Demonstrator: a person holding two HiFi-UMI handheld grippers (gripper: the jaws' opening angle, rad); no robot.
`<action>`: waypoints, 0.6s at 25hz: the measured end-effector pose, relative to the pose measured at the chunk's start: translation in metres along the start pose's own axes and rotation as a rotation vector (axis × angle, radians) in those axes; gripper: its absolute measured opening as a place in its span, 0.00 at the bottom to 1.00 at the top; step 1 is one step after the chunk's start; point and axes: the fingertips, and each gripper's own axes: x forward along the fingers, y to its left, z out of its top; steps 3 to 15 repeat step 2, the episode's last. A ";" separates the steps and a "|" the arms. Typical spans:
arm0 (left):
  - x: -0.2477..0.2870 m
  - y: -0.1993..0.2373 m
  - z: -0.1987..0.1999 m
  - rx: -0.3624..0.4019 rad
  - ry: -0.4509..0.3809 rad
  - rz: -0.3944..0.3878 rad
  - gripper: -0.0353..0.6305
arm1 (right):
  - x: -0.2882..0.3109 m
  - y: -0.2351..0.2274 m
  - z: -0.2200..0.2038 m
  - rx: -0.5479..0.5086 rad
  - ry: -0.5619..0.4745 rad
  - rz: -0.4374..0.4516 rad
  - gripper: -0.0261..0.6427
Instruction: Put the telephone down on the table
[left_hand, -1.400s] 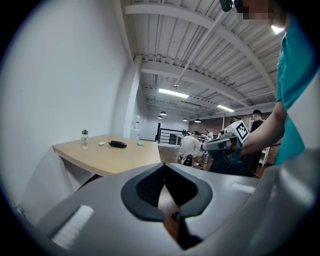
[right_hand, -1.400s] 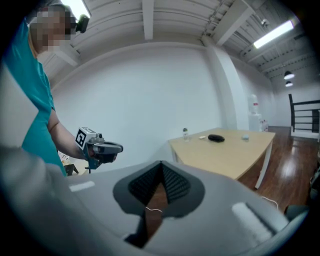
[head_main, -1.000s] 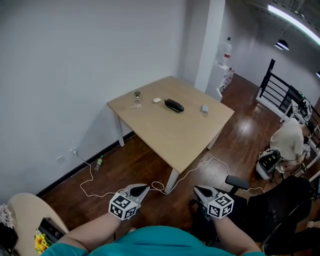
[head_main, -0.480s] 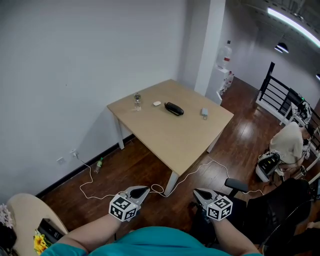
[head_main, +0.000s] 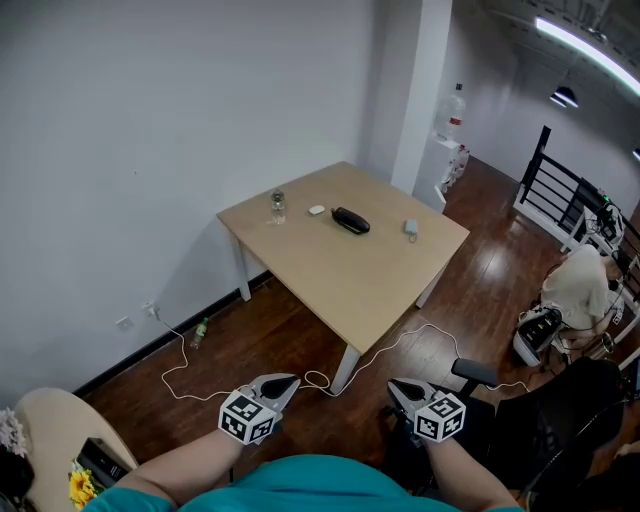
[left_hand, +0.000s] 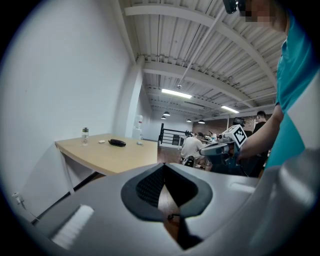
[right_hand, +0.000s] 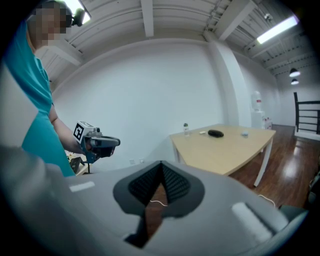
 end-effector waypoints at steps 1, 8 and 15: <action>0.000 0.000 0.001 0.000 -0.001 0.001 0.06 | 0.000 0.000 0.000 -0.001 0.001 0.000 0.04; 0.000 0.001 0.001 0.000 -0.002 0.001 0.06 | 0.001 -0.001 0.000 -0.002 0.002 0.001 0.04; 0.000 0.001 0.001 0.000 -0.002 0.001 0.06 | 0.001 -0.001 0.000 -0.002 0.002 0.001 0.04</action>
